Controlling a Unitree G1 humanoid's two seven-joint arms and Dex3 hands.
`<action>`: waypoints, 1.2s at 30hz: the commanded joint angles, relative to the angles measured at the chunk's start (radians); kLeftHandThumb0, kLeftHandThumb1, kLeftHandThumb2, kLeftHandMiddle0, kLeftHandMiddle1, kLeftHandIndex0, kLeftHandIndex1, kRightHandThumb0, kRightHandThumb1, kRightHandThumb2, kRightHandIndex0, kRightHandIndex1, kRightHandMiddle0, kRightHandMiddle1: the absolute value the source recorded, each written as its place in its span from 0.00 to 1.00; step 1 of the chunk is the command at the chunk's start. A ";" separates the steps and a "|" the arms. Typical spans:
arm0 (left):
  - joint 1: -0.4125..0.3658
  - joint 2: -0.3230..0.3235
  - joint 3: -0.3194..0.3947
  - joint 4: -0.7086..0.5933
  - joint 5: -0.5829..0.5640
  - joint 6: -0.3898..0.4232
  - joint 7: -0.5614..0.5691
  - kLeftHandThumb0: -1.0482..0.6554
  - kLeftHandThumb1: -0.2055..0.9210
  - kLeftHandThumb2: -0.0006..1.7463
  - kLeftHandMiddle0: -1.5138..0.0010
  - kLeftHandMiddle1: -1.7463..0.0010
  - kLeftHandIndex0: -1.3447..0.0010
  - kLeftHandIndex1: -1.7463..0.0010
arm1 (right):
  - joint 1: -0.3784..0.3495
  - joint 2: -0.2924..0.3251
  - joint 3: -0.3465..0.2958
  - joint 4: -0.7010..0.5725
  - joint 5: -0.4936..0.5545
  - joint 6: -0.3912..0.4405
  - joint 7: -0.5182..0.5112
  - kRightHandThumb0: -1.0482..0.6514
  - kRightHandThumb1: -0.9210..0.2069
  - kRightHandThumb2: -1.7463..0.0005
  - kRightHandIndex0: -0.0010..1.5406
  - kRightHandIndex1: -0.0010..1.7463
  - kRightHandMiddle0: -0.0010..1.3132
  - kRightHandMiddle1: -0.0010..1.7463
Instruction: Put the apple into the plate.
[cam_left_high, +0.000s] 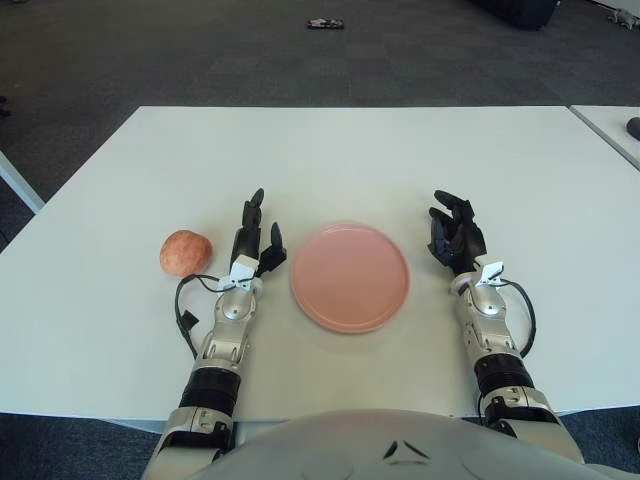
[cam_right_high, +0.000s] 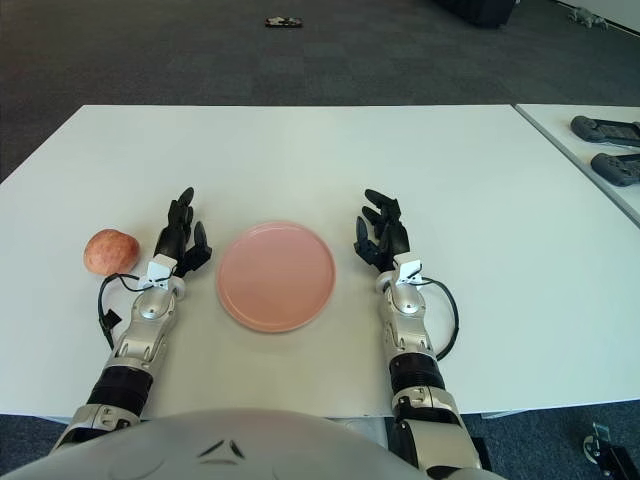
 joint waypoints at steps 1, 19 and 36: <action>-0.014 0.007 0.000 -0.002 -0.003 -0.003 -0.006 0.16 1.00 0.55 0.90 0.97 1.00 0.81 | 0.024 -0.001 0.002 0.039 -0.003 0.044 0.003 0.30 0.08 0.56 0.16 0.42 0.00 0.49; -0.015 0.004 0.000 -0.003 -0.004 0.004 -0.005 0.17 1.00 0.54 0.91 0.97 1.00 0.81 | 0.021 0.000 0.001 0.043 -0.003 0.041 -0.003 0.33 0.13 0.53 0.17 0.43 0.00 0.50; -0.014 0.002 0.001 -0.001 -0.010 -0.001 -0.006 0.16 1.00 0.54 0.91 0.97 1.00 0.82 | 0.025 -0.001 0.003 0.035 -0.004 0.051 -0.001 0.31 0.10 0.54 0.16 0.44 0.00 0.49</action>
